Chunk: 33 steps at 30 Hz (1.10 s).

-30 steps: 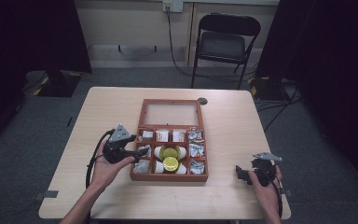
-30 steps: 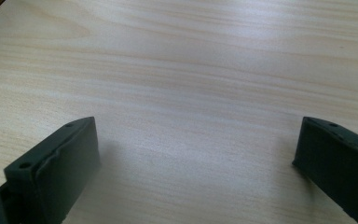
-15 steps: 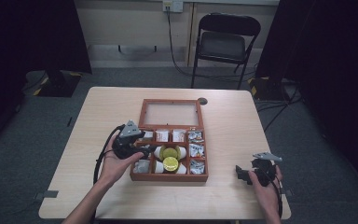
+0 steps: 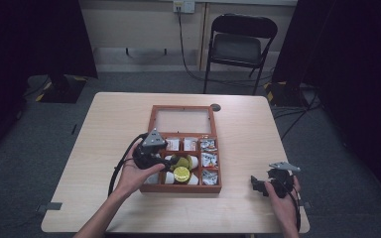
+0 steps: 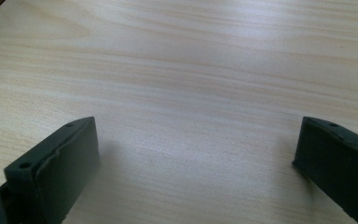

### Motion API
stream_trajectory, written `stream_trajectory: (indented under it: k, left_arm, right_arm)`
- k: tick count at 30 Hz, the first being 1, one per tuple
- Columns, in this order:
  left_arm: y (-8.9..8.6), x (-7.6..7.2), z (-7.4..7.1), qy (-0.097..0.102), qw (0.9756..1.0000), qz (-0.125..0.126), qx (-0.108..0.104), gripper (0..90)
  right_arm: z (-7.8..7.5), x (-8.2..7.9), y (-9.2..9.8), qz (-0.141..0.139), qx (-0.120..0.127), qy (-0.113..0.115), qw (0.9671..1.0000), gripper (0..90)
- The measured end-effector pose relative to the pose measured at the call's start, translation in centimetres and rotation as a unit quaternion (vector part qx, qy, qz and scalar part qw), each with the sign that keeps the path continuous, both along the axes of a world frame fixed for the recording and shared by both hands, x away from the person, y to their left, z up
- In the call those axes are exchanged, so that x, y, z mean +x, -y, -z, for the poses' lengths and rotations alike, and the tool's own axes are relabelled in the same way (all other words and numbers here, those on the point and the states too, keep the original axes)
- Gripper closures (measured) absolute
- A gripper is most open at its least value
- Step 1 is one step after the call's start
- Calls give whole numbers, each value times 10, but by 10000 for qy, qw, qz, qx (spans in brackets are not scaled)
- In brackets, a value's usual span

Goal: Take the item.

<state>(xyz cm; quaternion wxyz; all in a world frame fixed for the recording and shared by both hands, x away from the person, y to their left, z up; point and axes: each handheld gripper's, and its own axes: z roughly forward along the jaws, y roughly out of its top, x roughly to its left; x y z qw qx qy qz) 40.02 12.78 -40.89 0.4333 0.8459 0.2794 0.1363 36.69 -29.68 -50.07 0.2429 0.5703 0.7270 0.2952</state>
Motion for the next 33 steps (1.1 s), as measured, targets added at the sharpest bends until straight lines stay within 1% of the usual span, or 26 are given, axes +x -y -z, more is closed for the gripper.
stream_trajectory:
  k: [1, 3, 4, 5, 6, 7, 8, 10, 11, 12, 16, 17, 19, 20, 21, 22, 23, 25, 26, 27, 28, 29, 32, 33]
  left_arm:
    - [1, -1, 2, -37, 10000, 51, 21, 285]
    - [2, -1, 3, -44, 10000, 82, 34, 285]
    - [3, -2, 5, -44, 9999, 148, 41, 284]
    - [3, -2, 6, -77, 9998, 149, 59, 284]
    - [3, -2, 7, -122, 9998, 180, 34, 284]
    - [3, -2, 7, -122, 9998, 180, 34, 284]
    - [4, -2, 9, -177, 9996, 232, 64, 284]
    - [6, -3, 11, -158, 9995, 232, 175, 284]
    - [7, -3, 12, -193, 9993, 258, 207, 284]
    - [8, -3, 14, -245, 9990, 293, 226, 284]
    - [14, -3, 18, -270, 9987, 337, 282, 275]
    - [19, -3, 21, -354, 9979, 441, 305, 274]
    - [22, -3, 23, -357, 9977, 467, 345, 273]
    - [26, -3, 26, -363, 9969, 544, 430, 270]
    - [28, -3, 27, -402, 9965, 567, 474, 270]
    - [28, -3, 27, -402, 9965, 567, 474, 269]
    - [31, -4, 29, -475, 9954, 639, 541, 267]
    - [35, -5, 32, -480, 9936, 766, 675, 267]
    - [35, -5, 32, -480, 9936, 766, 675, 267]
    - [36, -6, 32, -490, 9928, 788, 761, 267]
    - [37, -5, 33, -514, 9926, 803, 745, 267]
    - [37, -4, 36, -529, 9926, 761, 783, 267]
    - [38, -2, 39, -580, 9925, 726, 795, 267]
    - [39, -1, 41, -628, 9915, 761, 843, 268]
  right_arm:
    - [0, 0, 0, 0, -1, 1, 10000, 0]
    - [0, 0, 0, -1, -1, 2, 10000, 0]
    - [0, 0, 0, 0, -1, 1, 10000, 0]
    - [0, 0, 0, 0, -2, 1, 10000, 0]
    - [0, 0, 0, 1, -8, 1, 10000, 0]
    - [0, 0, 0, 1, -8, 1, 10000, 0]
    - [0, 0, 0, -1, -1, 1, 10000, 0]
    - [0, 0, 0, 2, -7, 1, 10000, 0]
    - [0, 0, 0, 1, -8, 2, 10000, 0]
    - [0, 0, 0, 0, -2, 2, 10000, 0]
    - [0, 0, 0, 1, -7, 2, 10000, 0]
    - [0, 0, 0, 1, -7, 1, 10000, 0]
    - [0, 0, 0, 0, -7, 1, 10000, 0]
    - [0, 0, 0, 0, -2, 2, 10000, 0]
    - [0, 0, 0, 0, -2, 1, 10000, 0]
    - [0, 0, 0, 0, -2, 1, 10000, 0]
    - [0, 0, 0, 1, -7, 2, 10000, 0]
    - [0, 0, 0, 2, -6, 1, 10000, 0]
    - [0, 0, 0, 0, -2, 1, 10000, 0]
    - [0, 0, 0, 0, -1, 1, 10000, 0]
    - [0, 0, 0, 0, -1, 1, 10000, 0]
    - [0, 0, 0, 1, -7, 2, 10000, 0]
    - [0, 0, 0, 2, -6, 1, 10000, 0]
    - [0, 0, 0, 1, -7, 2, 10000, 0]
